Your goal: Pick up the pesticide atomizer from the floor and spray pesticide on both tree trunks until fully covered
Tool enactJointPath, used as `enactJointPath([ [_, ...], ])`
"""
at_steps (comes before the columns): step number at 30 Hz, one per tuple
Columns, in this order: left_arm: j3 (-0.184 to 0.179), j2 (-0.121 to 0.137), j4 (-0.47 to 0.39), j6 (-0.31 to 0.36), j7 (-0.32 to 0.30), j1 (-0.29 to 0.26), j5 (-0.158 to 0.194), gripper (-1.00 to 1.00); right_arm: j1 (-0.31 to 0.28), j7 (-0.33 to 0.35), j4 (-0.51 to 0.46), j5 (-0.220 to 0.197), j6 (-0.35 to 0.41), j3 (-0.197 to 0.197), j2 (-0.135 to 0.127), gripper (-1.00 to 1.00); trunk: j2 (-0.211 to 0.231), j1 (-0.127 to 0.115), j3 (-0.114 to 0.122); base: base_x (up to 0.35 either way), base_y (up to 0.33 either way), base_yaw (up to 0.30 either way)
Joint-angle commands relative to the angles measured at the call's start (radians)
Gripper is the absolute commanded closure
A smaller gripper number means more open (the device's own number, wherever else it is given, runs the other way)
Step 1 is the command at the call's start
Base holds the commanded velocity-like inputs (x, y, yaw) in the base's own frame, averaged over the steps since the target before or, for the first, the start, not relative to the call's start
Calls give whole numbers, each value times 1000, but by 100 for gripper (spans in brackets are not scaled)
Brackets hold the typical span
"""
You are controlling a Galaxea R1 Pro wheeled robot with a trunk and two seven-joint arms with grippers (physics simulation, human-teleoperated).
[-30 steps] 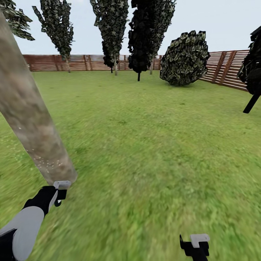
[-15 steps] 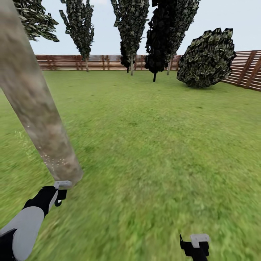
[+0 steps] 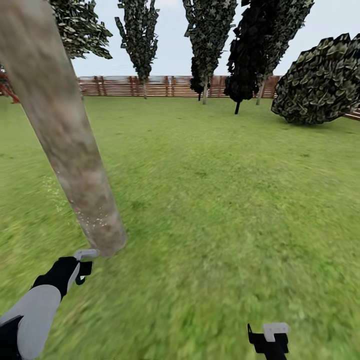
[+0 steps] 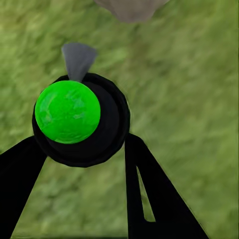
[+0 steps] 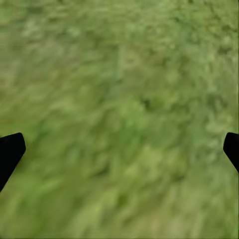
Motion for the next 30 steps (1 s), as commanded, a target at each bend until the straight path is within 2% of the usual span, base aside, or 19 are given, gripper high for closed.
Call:
enactJointPath([
  [1, 7, -1, 0, 3, -6, -1, -9, 100, -1, -5, 1, 11, -2, -5, 0, -100, 0, 0, -1, 2, -1, 276],
  [3, 6, -5, 1, 3, -6, -1, -8, 100, -1, -5, 1, 11, -2, -5, 0, -100, 0, 0, -1, 1, -1, 273],
  [9, -1, -83, -27, 3, -8, -20, -11, 100, -1, -7, -1, 9, -3, -6, 0, -100, 0, 0, -1, 0, 0, 135],
  [12, -2, -96, -48, 4, -11, -29, -11, 100, -1, -7, -2, 9, -3, -6, -1, -100, 0, 0, -1, 0, 0, 5],
  [16, -4, -91, -59, 5, -12, -48, -13, 100, -1, -10, -2, 9, -3, -7, -2, -100, 0, 0, -1, 0, 0, 0],
  [20, -3, -58, -77, 13, -22, -68, -13, 100, -1, -11, -2, 9, -3, -6, -3, -100, 0, 0, -1, 0, 0, 0],
  [24, -3, -75, -107, 19, -23, -92, -12, 100, -1, -11, -1, 9, -3, -5, -2, -100, 0, 0, -1, 0, 0, 3],
  [26, -3, -73, -109, 22, -22, -109, -11, 100, -1, -11, -1, 9, -3, -6, -2, -100, 0, 0, -1, 0, 0, 141],
  [28, -3, -60, -110, 24, -22, -117, -12, 100, -1, -11, -2, 9, -3, -6, -2, -100, 0, 0, -1, 0, 0, 243],
  [30, -2, -23, -110, 26, -24, -118, -11, 100, -1, -11, -2, 9, -3, -6, -2, -100, 0, 0, -1, 0, 0, 269],
])
